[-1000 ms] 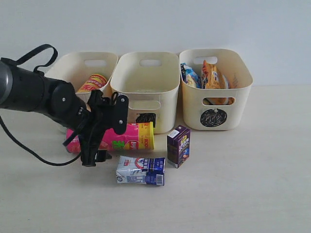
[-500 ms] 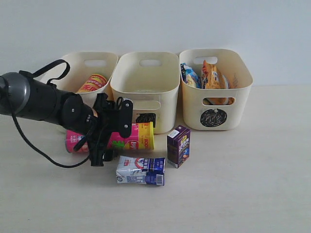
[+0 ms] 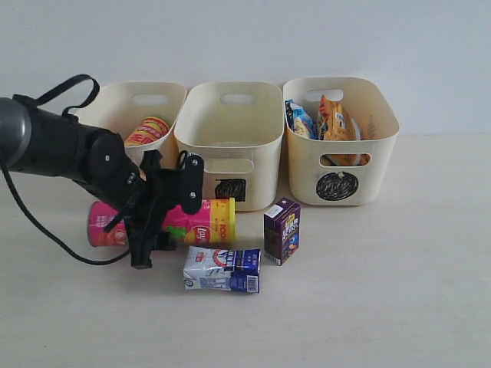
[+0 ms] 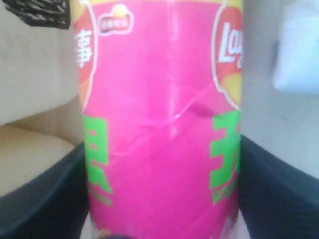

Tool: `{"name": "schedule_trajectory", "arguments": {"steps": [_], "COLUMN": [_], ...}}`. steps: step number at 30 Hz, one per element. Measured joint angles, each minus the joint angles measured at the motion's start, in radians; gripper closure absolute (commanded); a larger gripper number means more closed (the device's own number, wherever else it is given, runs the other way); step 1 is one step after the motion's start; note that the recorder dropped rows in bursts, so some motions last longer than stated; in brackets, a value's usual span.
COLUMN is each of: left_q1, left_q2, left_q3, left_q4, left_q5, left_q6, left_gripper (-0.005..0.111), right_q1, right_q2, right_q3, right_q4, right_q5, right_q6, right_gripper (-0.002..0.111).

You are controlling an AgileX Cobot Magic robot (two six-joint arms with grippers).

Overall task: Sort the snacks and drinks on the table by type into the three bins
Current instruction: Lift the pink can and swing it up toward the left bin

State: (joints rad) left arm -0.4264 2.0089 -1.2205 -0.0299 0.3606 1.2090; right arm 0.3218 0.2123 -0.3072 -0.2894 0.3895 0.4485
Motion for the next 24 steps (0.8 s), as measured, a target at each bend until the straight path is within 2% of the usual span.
{"name": "schedule_trajectory", "arguments": {"steps": [3, 7, 10, 13, 20, 24], "left_q1": [0.0, -0.015, -0.022, -0.022, -0.022, -0.022], "left_q2": [-0.057, -0.155, -0.26, -0.357, -0.506, -0.542], "left_q3": [0.0, 0.0, 0.0, 0.0, 0.0, 0.0], "left_q4": [-0.002, -0.011, -0.041, -0.044, -0.044, 0.005], "left_q5": [0.099, 0.227, 0.328, 0.384, 0.389, 0.303], "left_q6": [-0.034, -0.191, -0.369, -0.482, -0.715, -0.908], "left_gripper": [0.102, 0.102, 0.102, 0.102, 0.102, 0.102], "right_q1": [0.0, 0.0, 0.0, 0.0, 0.0, 0.0], "right_q2": [0.0, 0.0, 0.0, 0.0, 0.0, 0.0], "right_q3": [0.0, 0.0, 0.0, 0.0, 0.0, 0.0], "right_q4": [0.0, 0.0, 0.0, 0.0, 0.0, 0.0], "right_q5": [0.0, 0.0, 0.0, 0.0, 0.0, 0.0], "right_q6": [0.0, 0.0, 0.0, 0.0, 0.0, 0.0], "right_gripper": [0.106, 0.106, 0.106, 0.106, 0.106, 0.106]}}
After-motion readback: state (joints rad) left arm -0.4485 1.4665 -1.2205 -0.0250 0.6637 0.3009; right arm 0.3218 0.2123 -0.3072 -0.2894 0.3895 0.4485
